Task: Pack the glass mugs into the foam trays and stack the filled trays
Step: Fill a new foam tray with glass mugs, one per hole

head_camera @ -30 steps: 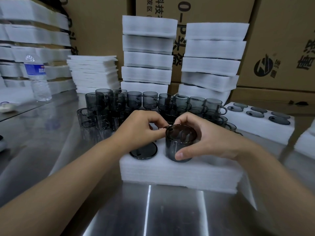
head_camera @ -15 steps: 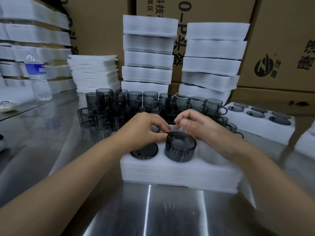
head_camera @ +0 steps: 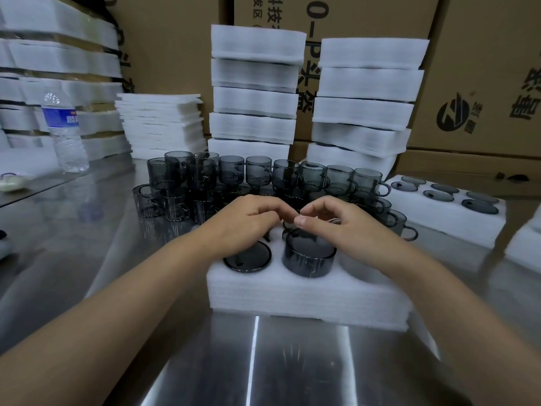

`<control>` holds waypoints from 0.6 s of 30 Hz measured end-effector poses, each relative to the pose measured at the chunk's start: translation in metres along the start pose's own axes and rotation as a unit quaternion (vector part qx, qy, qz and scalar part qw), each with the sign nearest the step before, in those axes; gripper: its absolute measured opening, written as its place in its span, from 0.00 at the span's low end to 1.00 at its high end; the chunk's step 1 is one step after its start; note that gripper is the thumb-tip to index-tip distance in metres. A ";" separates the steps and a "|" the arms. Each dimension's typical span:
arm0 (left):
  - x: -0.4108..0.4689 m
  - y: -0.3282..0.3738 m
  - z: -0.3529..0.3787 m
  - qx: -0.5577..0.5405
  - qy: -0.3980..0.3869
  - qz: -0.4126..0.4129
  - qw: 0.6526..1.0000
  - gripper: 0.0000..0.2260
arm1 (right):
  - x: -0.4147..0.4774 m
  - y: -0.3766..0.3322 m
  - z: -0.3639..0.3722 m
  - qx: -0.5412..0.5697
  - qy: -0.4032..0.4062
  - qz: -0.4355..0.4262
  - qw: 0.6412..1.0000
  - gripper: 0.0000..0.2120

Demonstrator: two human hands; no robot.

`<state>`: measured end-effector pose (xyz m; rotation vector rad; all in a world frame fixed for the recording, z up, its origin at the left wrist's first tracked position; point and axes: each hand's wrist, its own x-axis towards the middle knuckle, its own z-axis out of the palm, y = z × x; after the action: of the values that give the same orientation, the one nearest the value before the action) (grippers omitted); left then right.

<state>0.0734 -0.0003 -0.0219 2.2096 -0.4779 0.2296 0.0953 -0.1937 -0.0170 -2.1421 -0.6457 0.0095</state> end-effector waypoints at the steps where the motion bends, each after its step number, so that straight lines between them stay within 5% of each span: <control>1: 0.000 0.000 0.000 -0.001 -0.002 0.000 1.000 0.12 | 0.000 0.000 0.000 0.003 0.000 0.001 1.000 0.15; 7: -0.001 -0.006 -0.002 0.102 -0.059 -0.033 0.992 0.33 | 0.001 0.002 0.002 -0.009 -0.002 -0.006 1.000 0.14; 15: -0.002 -0.003 -0.004 0.088 -0.097 -0.026 0.991 0.34 | 0.000 0.005 0.002 -0.112 -0.025 -0.016 0.993 0.15; 18: -0.002 0.000 -0.004 0.084 -0.111 -0.026 0.990 0.27 | -0.001 0.005 0.002 -0.112 -0.049 -0.019 0.992 0.13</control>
<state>0.0714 0.0036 -0.0197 2.4220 -0.5381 -0.0066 0.0961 -0.1953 -0.0218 -2.3558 -0.7745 0.0220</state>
